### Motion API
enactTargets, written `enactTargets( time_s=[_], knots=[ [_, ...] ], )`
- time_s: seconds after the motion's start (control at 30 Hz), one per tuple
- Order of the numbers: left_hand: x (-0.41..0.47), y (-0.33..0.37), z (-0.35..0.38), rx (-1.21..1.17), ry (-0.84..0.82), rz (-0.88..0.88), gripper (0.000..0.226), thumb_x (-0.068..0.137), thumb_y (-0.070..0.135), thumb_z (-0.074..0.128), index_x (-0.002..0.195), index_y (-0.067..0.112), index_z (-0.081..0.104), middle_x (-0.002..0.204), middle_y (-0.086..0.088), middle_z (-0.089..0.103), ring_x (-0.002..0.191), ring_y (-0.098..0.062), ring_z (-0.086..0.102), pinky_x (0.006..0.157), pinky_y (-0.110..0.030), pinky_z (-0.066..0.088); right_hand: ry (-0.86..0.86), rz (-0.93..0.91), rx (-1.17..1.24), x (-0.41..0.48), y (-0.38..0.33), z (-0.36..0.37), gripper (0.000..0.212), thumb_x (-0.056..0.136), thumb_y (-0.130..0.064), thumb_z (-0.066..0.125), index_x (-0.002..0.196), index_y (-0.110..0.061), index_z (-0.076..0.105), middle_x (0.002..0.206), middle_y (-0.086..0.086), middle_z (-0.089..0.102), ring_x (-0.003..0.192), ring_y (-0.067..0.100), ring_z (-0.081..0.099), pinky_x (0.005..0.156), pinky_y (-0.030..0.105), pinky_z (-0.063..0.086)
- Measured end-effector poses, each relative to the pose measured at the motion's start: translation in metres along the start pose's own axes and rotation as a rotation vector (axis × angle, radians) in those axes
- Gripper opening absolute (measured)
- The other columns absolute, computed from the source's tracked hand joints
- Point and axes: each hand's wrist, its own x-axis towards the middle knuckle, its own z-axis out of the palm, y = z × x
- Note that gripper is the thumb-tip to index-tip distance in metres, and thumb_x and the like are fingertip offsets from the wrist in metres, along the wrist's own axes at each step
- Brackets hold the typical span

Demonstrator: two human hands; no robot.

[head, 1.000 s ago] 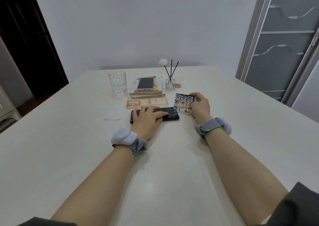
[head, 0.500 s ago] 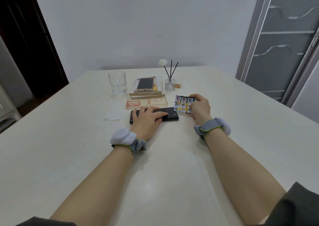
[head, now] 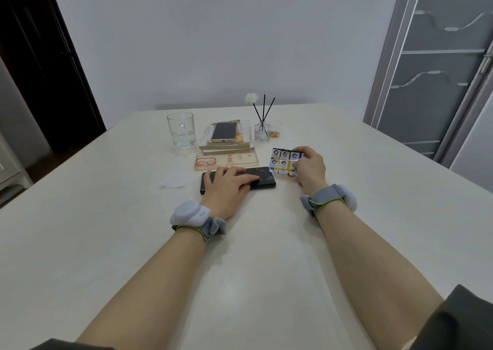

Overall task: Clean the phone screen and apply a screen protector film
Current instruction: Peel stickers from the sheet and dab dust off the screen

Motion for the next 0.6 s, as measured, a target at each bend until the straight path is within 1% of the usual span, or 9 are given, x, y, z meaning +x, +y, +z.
enactTargets(
  time_s=[0.13,0.23,0.3,0.37,0.4,0.47,0.53,0.6],
  knots=[
    [0.0,0.0,0.0,0.011,-0.004,0.0,0.034,0.099,0.034,0.039,0.128,0.048,0.051,0.143,0.012,0.041,0.134,-0.02,0.026,0.115,-0.052,0.009,-0.003,-0.02,-0.011,0.0,0.0,-0.001,0.041,0.084,0.01,0.037,0.098,-0.023,0.058,0.099,0.007,0.062,0.077,0.029,0.06,0.029,0.009,0.032],
    [0.0,0.001,-0.001,0.017,-0.005,0.0,0.035,0.099,0.034,0.038,0.128,0.048,0.051,0.143,0.012,0.041,0.133,-0.02,0.026,0.115,-0.052,0.01,-0.005,-0.018,-0.031,-0.001,-0.001,-0.001,0.041,0.084,0.009,0.037,0.096,-0.023,0.059,0.097,0.006,0.062,0.076,0.028,0.062,0.029,0.008,0.032],
    [0.0,0.001,-0.001,0.02,-0.004,-0.001,0.035,0.099,0.034,0.038,0.129,0.048,0.05,0.143,0.011,0.04,0.134,-0.02,0.026,0.115,-0.053,0.009,0.001,-0.01,-0.026,-0.002,-0.002,-0.001,0.04,0.084,0.008,0.037,0.095,-0.023,0.06,0.095,0.006,0.062,0.071,0.027,0.062,0.029,0.009,0.032],
    [-0.001,0.001,-0.002,0.023,-0.006,-0.005,0.035,0.099,0.035,0.039,0.13,0.047,0.049,0.144,0.012,0.04,0.134,-0.02,0.026,0.115,-0.052,0.009,0.011,-0.003,-0.002,-0.003,-0.003,-0.001,0.039,0.084,0.008,0.038,0.095,-0.023,0.059,0.095,0.007,0.063,0.062,0.023,0.058,0.03,0.011,0.032],
    [-0.001,0.001,-0.002,0.026,-0.003,-0.014,0.037,0.098,0.037,0.041,0.132,0.046,0.047,0.144,0.012,0.039,0.134,-0.02,0.025,0.115,-0.052,0.009,0.015,0.001,0.015,-0.004,-0.003,-0.001,0.039,0.083,0.007,0.039,0.096,-0.024,0.059,0.095,0.007,0.063,0.062,0.022,0.057,0.032,0.014,0.035],
    [-0.002,0.001,-0.003,0.042,0.02,-0.059,0.042,0.095,0.042,0.043,0.136,0.043,0.042,0.146,0.011,0.037,0.135,-0.022,0.024,0.115,-0.049,0.01,0.015,0.01,0.045,-0.007,-0.004,0.0,0.036,0.083,0.006,0.045,0.099,-0.023,0.06,0.096,0.005,0.063,0.07,0.024,0.059,0.041,0.02,0.042],
    [-0.003,-0.002,-0.006,0.057,0.064,-0.142,0.047,0.092,0.048,0.045,0.137,0.037,0.041,0.149,0.007,0.034,0.137,-0.024,0.023,0.115,-0.046,0.012,0.015,0.001,0.041,-0.01,-0.004,0.004,0.031,0.082,0.003,0.056,0.102,-0.02,0.062,0.096,0.005,0.063,0.079,0.024,0.061,0.051,0.024,0.048],
    [-0.004,-0.006,-0.01,0.075,0.089,-0.242,0.054,0.089,0.054,0.047,0.138,0.031,0.041,0.151,0.002,0.031,0.137,-0.029,0.023,0.114,-0.044,0.014,0.013,-0.007,0.0,-0.013,-0.005,0.007,0.026,0.08,-0.001,0.064,0.1,-0.017,0.063,0.094,0.006,0.063,0.084,0.025,0.062,0.062,0.029,0.052]
  ],
)
